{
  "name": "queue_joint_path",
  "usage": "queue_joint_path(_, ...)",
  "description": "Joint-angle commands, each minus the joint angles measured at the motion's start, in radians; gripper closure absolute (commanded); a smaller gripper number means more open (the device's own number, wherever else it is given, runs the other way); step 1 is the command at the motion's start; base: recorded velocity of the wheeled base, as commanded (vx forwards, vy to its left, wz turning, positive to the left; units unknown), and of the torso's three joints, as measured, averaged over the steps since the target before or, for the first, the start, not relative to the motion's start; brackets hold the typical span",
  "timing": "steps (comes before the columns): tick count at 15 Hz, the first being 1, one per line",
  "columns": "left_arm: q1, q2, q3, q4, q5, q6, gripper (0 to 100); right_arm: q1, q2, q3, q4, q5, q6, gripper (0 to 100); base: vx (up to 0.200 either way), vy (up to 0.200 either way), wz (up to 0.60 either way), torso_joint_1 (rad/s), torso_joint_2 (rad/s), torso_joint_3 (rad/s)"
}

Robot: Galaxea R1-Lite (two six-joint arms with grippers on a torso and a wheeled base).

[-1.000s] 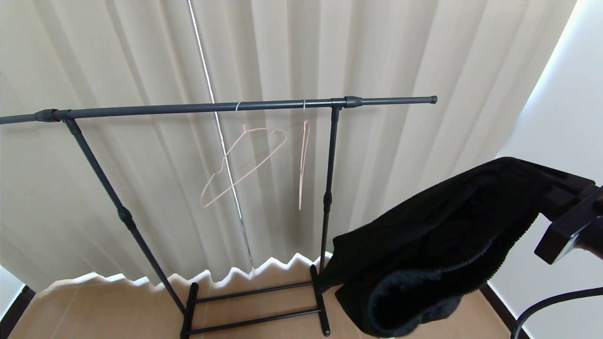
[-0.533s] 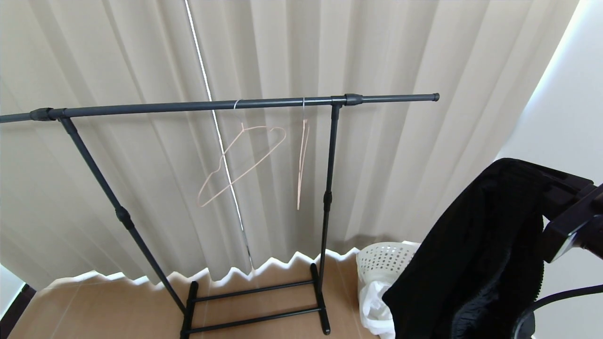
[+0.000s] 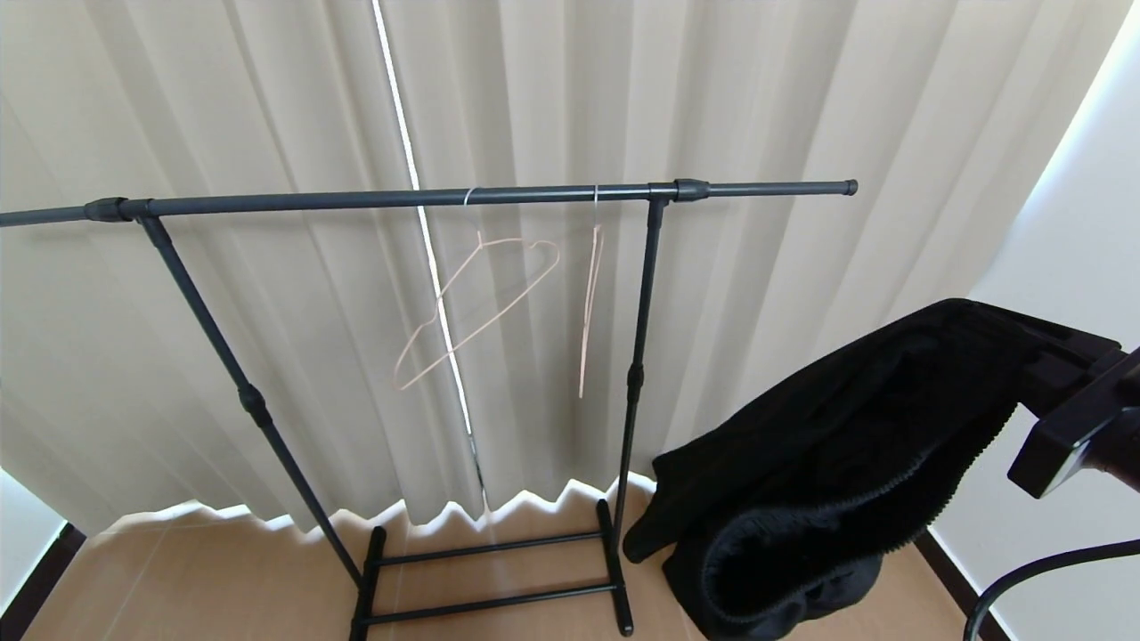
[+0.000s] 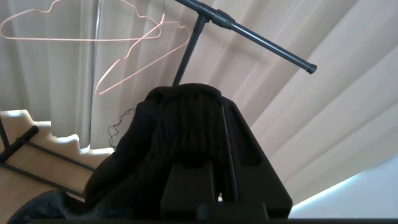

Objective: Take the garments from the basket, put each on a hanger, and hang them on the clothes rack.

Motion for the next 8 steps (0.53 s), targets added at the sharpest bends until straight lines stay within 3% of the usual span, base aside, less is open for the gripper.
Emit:
queue_joint_path(1,0.001,0.000,0.000,-0.001,0.000,0.000,0,0.000,0.002,0.000,0.000,0.000,-0.001,100,0.000,0.000,0.60,0.002,0.00,-0.002)
queue_joint_path(3,0.001,0.000,0.000,-0.001,0.000,0.000,0,0.000,0.002,0.002,-0.002,0.000,-0.011,100,0.000,0.000,0.60,0.000,0.00,0.002)
queue_joint_path(8,0.001,0.000,0.000,-0.001,0.000,0.000,0,0.000,-0.001,0.005,-0.005,0.000,-0.011,100,0.000,0.000,0.00,0.000,0.00,0.000)
